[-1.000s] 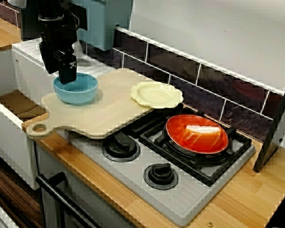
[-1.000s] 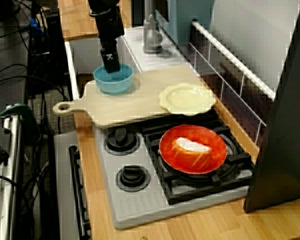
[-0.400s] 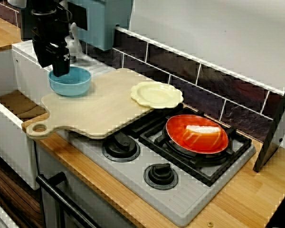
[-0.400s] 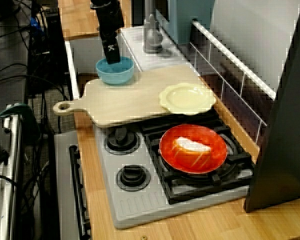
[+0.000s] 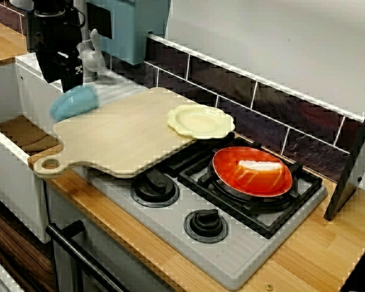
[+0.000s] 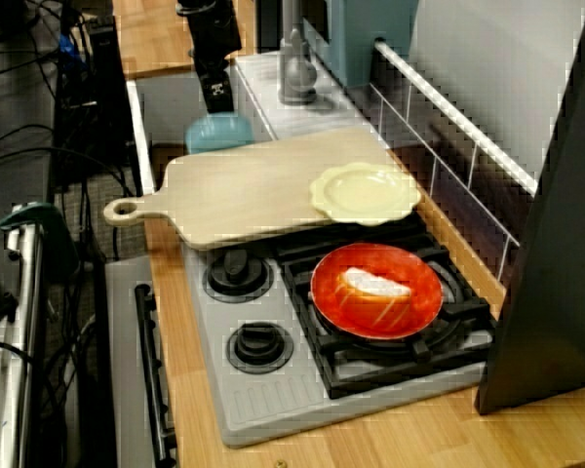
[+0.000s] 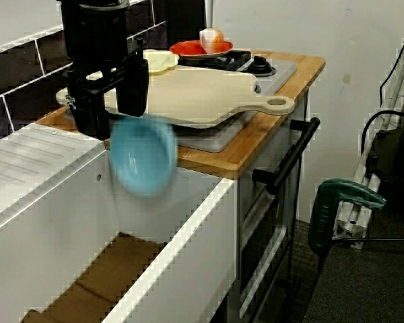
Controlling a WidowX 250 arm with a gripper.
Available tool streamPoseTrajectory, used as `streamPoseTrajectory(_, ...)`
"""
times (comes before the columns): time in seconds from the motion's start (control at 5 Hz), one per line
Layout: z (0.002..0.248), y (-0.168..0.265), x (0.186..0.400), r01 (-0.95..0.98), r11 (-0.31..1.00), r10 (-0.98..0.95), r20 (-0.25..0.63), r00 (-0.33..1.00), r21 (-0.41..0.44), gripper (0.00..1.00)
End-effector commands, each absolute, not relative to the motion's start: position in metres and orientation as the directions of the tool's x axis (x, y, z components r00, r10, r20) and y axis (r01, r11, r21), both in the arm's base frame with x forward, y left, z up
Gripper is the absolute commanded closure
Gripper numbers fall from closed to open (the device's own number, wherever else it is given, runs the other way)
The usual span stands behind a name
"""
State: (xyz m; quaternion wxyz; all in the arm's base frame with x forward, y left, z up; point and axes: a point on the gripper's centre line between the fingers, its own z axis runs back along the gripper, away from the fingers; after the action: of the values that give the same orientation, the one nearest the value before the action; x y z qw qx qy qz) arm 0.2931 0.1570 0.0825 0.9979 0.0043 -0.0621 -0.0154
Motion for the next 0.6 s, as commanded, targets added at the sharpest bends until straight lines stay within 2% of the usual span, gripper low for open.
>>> streamPoseTrajectory(0.0,0.098,0.173,0.293,0.019,0.998,-0.026,0.15,0.988,0.051,0.0)
streamPoseTrajectory(0.4,0.115,0.154,0.289,0.1,0.995,-0.096,0.184,0.978,-0.011,0.0)
